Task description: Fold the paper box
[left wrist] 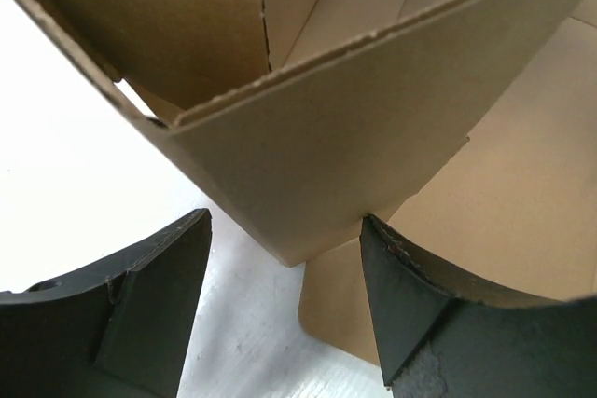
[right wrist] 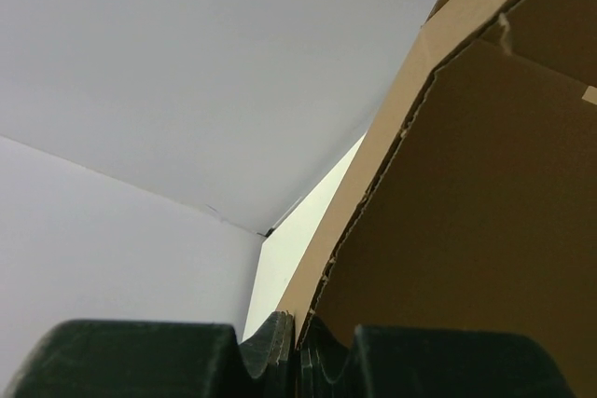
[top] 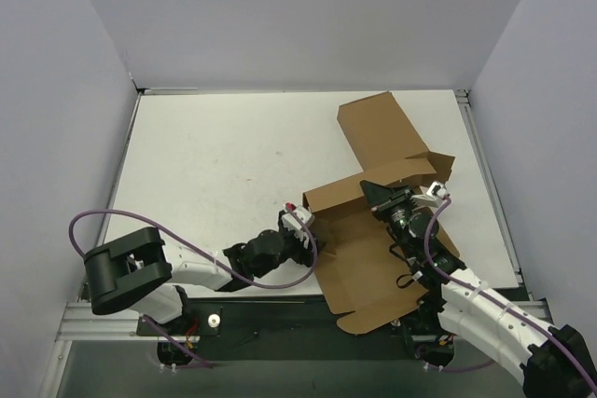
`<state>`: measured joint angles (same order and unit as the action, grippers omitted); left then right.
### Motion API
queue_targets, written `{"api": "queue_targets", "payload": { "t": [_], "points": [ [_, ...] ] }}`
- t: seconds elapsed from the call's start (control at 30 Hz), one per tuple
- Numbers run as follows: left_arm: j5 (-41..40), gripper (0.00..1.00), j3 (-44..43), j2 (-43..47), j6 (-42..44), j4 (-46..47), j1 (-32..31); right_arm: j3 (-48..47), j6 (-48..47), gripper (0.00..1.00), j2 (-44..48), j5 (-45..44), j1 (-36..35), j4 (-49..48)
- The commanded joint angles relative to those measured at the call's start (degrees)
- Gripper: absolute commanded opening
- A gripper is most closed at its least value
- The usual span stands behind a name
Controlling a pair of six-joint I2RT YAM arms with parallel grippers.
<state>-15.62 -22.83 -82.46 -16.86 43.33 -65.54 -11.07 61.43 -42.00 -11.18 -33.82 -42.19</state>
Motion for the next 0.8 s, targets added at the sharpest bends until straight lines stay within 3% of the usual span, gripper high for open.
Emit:
{"api": "queue_targets", "payload": {
  "t": [0.0, 0.27, 0.5, 0.77],
  "points": [
    [-8.72, 0.74, 0.50, -1.92, 3.14, 10.27, -2.74, 2.98, -4.13, 0.00, 2.88, -2.79, -0.10, 8.70],
    [-5.75, 0.74, 2.35, -4.47, 8.24, 23.63, -3.63, 3.78, -4.39, 0.00, 5.26, -3.15, -0.10, 10.99],
    [-4.42, 0.74, 0.51, -8.76, 10.18, 26.89, -3.63, 2.81, -2.90, 0.00, 6.40, -4.02, -0.10, 14.41],
    [-16.01, 0.72, -2.83, -12.38, 11.15, 23.20, -5.65, 1.05, -1.84, 0.00, 7.19, -4.02, -0.19, 17.06]
  ]
}}
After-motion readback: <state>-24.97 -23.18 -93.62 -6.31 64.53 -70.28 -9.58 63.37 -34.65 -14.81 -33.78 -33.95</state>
